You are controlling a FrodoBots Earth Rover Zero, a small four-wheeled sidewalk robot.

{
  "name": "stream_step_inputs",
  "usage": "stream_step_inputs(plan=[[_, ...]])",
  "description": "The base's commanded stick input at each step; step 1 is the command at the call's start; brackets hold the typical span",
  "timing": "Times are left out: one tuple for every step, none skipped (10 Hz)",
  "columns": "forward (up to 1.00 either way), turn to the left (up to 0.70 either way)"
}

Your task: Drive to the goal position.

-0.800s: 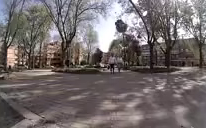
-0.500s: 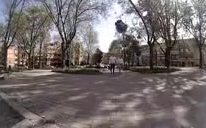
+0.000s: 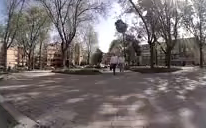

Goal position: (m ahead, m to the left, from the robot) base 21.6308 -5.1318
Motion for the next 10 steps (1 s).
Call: stream_step_inputs(plan=[[0.7, 0.0], [0.7, 0.0], [0.7, 0.0], [0.7, 0.0], [0.7, 0.0], [0.7, 0.0], [0.7, 0.0], [0.7, 0.0], [0.7, 0.0], [0.7, 0.0]])
